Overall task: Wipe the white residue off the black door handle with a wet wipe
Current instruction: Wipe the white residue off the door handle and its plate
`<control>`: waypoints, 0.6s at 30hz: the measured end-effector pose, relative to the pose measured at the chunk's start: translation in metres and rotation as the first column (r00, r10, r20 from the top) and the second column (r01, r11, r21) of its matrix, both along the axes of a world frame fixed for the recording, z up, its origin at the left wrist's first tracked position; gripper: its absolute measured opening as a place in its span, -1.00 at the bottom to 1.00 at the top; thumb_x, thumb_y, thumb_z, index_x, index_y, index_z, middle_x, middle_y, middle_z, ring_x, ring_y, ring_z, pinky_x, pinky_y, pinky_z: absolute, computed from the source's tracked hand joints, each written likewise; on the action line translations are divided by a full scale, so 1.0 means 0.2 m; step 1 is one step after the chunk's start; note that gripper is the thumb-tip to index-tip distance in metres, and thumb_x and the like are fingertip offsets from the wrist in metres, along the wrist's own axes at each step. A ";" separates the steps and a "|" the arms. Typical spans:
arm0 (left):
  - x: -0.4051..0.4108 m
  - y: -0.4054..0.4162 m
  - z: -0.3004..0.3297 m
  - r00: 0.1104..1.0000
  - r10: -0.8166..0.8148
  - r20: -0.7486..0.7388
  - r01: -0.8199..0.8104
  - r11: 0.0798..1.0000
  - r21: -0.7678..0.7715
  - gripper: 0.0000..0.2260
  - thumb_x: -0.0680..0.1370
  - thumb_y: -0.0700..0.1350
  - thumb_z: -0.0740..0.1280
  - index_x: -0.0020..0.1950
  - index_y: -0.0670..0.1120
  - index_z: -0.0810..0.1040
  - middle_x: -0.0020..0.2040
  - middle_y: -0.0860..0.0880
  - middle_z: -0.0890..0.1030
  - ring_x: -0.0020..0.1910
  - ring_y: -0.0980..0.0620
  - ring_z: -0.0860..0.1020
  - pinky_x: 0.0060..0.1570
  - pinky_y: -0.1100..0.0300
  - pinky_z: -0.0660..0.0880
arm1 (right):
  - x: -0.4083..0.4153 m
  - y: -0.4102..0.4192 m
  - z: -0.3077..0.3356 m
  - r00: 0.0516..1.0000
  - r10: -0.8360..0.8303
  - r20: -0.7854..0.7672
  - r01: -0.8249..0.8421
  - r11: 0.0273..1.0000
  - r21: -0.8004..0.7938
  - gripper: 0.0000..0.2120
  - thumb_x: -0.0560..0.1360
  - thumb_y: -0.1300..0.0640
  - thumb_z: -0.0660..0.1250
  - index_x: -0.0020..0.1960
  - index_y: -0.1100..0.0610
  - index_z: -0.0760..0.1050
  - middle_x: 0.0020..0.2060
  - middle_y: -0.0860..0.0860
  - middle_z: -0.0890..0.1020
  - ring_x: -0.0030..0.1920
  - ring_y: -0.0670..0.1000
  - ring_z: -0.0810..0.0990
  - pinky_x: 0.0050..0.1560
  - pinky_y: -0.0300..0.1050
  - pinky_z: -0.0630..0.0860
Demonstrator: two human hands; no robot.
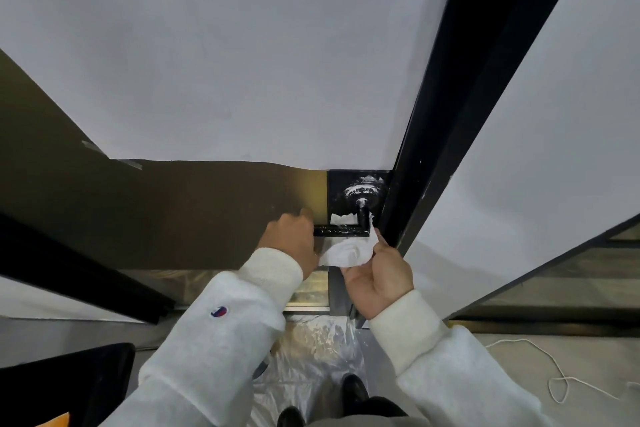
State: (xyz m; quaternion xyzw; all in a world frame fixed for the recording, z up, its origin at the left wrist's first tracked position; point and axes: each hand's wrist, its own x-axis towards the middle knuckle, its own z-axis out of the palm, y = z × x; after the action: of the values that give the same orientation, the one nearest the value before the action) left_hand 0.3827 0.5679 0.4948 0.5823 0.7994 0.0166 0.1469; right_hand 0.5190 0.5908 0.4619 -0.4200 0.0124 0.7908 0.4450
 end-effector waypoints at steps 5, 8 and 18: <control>-0.01 0.01 0.04 1.000 -0.020 0.013 0.021 0.997 -0.076 -0.69 0.48 -0.20 0.36 0.15 -0.12 0.32 -0.10 -0.10 0.52 -0.12 -0.19 0.56 -0.19 0.05 0.48 | -0.11 0.01 0.07 0.978 -0.036 -0.205 0.037 0.999 0.002 -0.72 0.58 0.09 0.27 0.08 0.25 0.66 0.01 0.18 0.69 -0.02 0.16 0.67 0.19 0.08 0.55; -0.01 0.02 0.05 0.999 -0.019 0.036 0.022 0.995 -0.098 -0.70 0.49 -0.21 0.31 0.14 -0.14 0.27 -0.13 -0.11 0.45 -0.11 -0.21 0.53 -0.18 0.04 0.41 | -0.17 0.02 0.12 0.944 -0.120 -0.307 0.109 0.993 -0.053 -0.54 0.65 -0.08 0.09 -0.10 0.21 0.60 -0.30 0.17 0.70 -0.28 0.15 0.72 -0.15 0.10 0.65; -0.06 -0.01 0.06 0.990 -0.077 0.119 0.093 0.986 -0.136 -0.63 0.47 -0.20 0.36 0.14 -0.09 0.22 -0.16 -0.08 0.48 -0.27 -0.06 0.52 -0.33 0.10 0.42 | -0.07 -0.16 0.13 0.970 -0.142 -0.197 0.143 0.990 -0.012 -0.56 0.67 -0.06 0.12 0.27 0.27 0.53 0.14 0.22 0.66 0.20 0.17 0.61 0.31 0.11 0.48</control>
State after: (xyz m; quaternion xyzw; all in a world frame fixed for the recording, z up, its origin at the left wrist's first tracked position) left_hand 0.3712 0.5667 0.5076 0.6022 0.7633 -0.0136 0.2335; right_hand 0.5045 0.5592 0.4887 -0.3372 0.0859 0.7945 0.4977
